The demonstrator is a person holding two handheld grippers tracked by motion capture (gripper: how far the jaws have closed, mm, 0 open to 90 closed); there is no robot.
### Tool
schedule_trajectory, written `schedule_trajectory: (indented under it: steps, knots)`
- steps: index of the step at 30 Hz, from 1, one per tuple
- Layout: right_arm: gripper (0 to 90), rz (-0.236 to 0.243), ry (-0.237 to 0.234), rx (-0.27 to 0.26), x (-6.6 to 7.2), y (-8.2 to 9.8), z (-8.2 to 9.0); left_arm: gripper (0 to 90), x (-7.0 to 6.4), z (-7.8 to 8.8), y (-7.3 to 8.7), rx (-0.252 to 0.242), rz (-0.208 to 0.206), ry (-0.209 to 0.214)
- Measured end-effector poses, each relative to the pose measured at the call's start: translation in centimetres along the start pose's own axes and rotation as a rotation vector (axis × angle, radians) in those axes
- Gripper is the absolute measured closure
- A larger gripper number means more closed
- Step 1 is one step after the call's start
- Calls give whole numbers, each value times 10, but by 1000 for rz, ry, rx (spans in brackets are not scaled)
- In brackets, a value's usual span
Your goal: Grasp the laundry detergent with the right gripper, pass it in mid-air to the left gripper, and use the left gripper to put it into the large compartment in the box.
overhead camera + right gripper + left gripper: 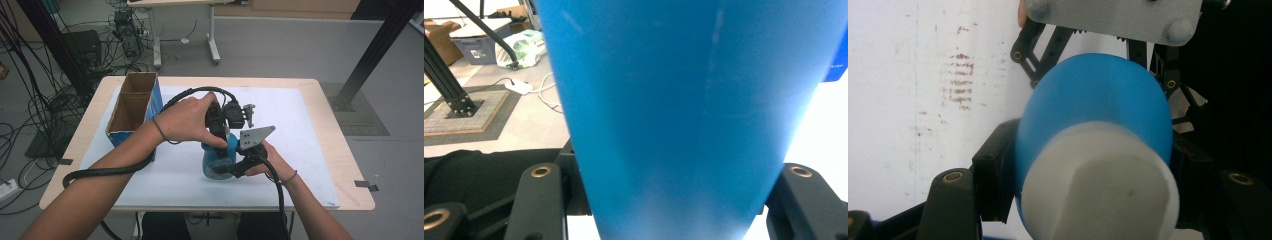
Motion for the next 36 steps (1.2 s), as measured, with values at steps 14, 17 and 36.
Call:
schedule_trajectory:
  steps: [14,17,36]
  knots:
    - [119,-43,70,-76,8,11,7,366,-4,1,-3,14,3,-17]
    - [54,-58,75,-78,8,13,7,366,-4,2,-4,16,2,-22]
    - [29,-65,97,-80,11,26,19,366,-8,26,-14,32,13,-41]
Point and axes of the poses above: each handheld gripper's, and its own axes: z roughly backward along the jaws, y roughly out of its underside, x roughly to its left, the point moved 3 cm from there along -z, roughly forward along the jaws, and after that the axes turned 10 degrees about -z, right-handed, at the moved point
